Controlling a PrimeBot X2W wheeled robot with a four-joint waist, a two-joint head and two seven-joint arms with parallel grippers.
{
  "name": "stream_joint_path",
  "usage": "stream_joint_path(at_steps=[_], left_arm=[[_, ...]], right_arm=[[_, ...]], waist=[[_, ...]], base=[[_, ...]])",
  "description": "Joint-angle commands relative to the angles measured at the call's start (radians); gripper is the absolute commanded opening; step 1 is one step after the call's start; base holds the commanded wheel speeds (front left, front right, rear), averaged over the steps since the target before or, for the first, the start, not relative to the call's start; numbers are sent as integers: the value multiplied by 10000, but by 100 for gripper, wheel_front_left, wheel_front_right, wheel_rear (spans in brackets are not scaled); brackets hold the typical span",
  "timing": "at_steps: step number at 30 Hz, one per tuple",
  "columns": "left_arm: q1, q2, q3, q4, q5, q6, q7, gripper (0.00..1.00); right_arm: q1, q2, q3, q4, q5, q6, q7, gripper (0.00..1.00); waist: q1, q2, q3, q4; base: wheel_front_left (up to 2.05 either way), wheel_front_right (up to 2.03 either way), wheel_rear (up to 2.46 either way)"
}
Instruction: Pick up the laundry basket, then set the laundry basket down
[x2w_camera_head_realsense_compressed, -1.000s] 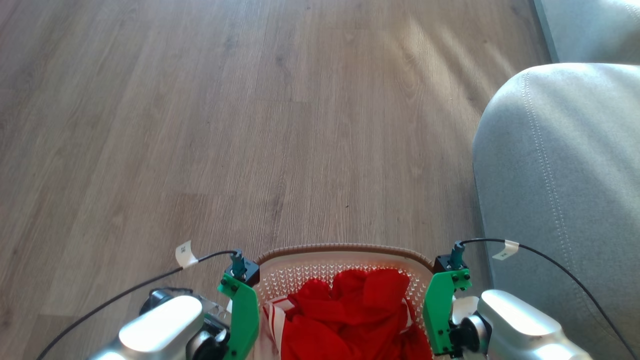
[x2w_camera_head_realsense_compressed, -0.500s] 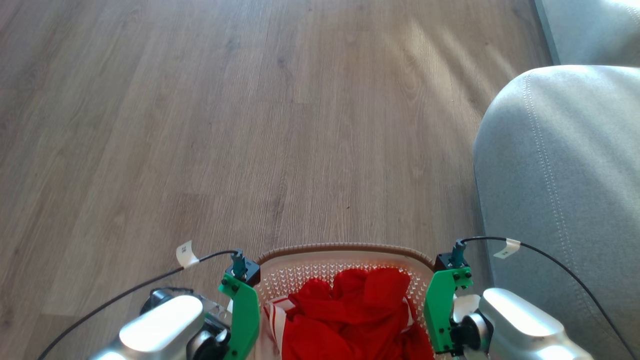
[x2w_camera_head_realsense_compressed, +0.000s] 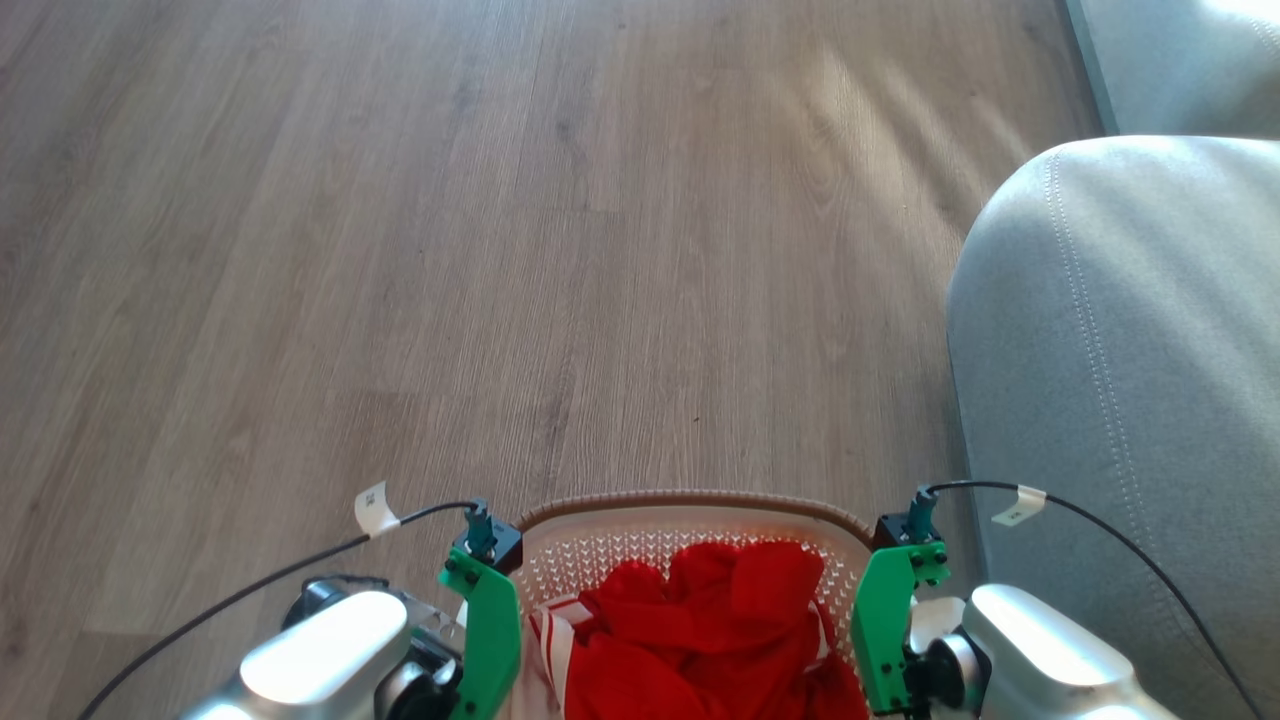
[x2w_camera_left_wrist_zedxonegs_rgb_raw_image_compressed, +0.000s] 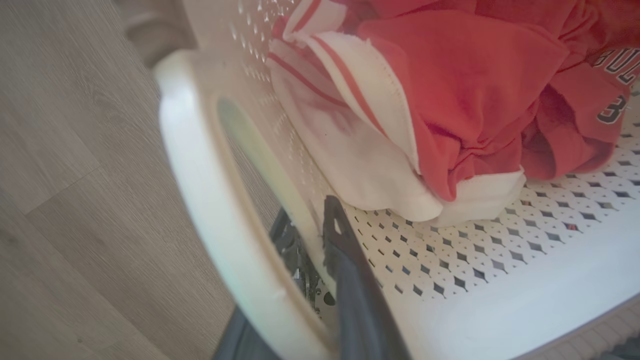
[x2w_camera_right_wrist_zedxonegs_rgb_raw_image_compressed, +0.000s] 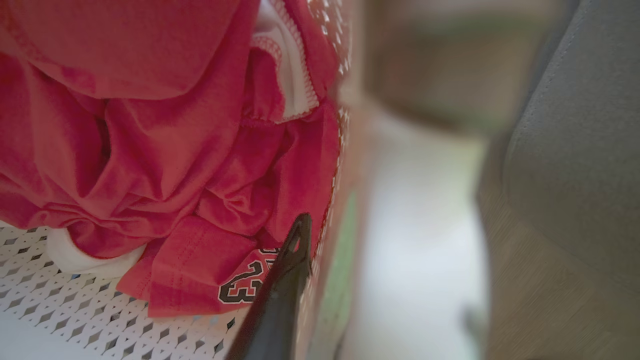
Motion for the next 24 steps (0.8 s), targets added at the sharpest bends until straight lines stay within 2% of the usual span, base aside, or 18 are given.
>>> stream_joint_path(at_steps=[1, 24], left_arm=[[-384, -187, 21, -511, 60, -272, 88, 0], [-373, -228, 21, -469, 16, -272, 130, 0]], right_arm=[[-347, 337, 94, -672, -210, 161, -59, 0], [83, 406, -726, -1131, -963, 161, 384, 0]], waist=[[0, 0, -7, 0], [0, 0, -138, -18]], base=[[0, 0, 0], [0, 0, 0]])
